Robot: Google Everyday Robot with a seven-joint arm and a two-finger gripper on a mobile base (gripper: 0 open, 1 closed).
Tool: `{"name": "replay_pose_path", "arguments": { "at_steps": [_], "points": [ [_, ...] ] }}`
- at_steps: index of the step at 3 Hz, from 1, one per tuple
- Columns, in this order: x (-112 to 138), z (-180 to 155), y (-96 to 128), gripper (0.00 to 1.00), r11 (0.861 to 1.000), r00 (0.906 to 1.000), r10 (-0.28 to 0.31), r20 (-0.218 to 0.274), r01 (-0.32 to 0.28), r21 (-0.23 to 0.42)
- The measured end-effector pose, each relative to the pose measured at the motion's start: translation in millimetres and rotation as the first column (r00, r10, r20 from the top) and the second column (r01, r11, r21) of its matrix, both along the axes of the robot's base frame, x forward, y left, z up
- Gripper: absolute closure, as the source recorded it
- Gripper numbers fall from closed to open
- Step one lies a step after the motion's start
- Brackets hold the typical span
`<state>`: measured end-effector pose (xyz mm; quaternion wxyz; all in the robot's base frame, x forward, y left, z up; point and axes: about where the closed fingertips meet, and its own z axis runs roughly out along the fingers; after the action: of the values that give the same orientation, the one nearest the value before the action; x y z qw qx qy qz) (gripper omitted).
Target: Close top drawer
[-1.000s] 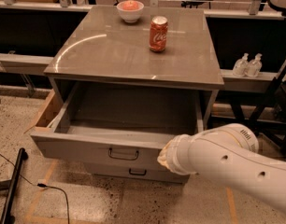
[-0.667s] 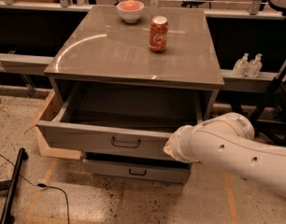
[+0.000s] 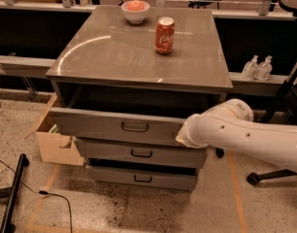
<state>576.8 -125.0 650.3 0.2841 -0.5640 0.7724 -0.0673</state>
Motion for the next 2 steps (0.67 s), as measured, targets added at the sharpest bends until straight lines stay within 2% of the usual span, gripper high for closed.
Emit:
{"name": "replay_pose_path", "arguments": {
  "at_steps": [1, 2],
  "points": [
    [37.4, -9.5, -6.9, 1.00, 1.000, 1.0000, 0.000, 0.002, 0.000, -0.005],
    [61.1, -12.9, -10.3, 1.00, 1.000, 1.0000, 0.001, 0.008, -0.001, -0.005]
  ]
}}
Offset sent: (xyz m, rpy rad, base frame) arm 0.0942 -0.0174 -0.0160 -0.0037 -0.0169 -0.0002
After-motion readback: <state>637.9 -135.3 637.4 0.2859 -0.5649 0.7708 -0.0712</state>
